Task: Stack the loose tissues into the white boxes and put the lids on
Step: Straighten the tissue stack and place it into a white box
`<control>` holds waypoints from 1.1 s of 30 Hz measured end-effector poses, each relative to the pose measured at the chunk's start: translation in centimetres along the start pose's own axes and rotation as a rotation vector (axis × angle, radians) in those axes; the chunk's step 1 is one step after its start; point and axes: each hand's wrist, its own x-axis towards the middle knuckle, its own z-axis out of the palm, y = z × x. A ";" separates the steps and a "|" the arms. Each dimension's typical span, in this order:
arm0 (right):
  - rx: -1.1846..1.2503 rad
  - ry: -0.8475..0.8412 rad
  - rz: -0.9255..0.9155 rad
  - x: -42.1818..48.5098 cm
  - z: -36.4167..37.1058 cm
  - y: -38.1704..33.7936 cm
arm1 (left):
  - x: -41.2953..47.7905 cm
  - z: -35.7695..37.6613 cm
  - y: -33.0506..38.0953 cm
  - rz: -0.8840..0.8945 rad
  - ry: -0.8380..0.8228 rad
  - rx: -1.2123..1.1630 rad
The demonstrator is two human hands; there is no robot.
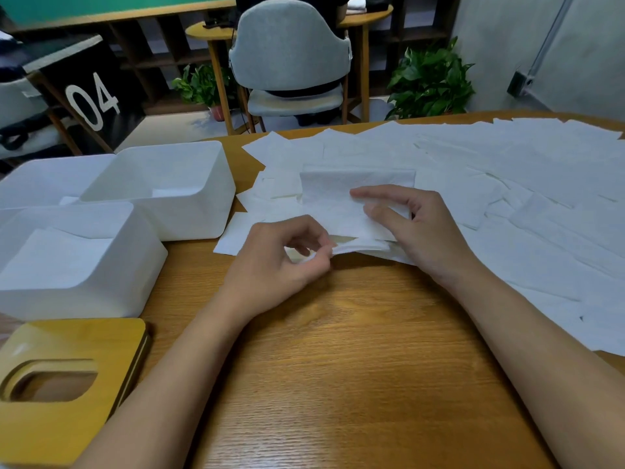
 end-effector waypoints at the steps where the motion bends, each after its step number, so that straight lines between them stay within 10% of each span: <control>1: 0.011 -0.013 -0.006 -0.1 0.0 -0.1 | 0.0 -0.3 0.2 -0.037 0.011 -0.078; 7: 0.029 -0.075 -0.069 -0.5 0.1 -0.3 | -0.1 -1.6 0.9 -0.173 0.117 -0.368; 33: 0.198 -0.263 0.030 -1.1 1.2 -1.2 | 0.2 -1.3 1.5 -0.254 0.244 -0.355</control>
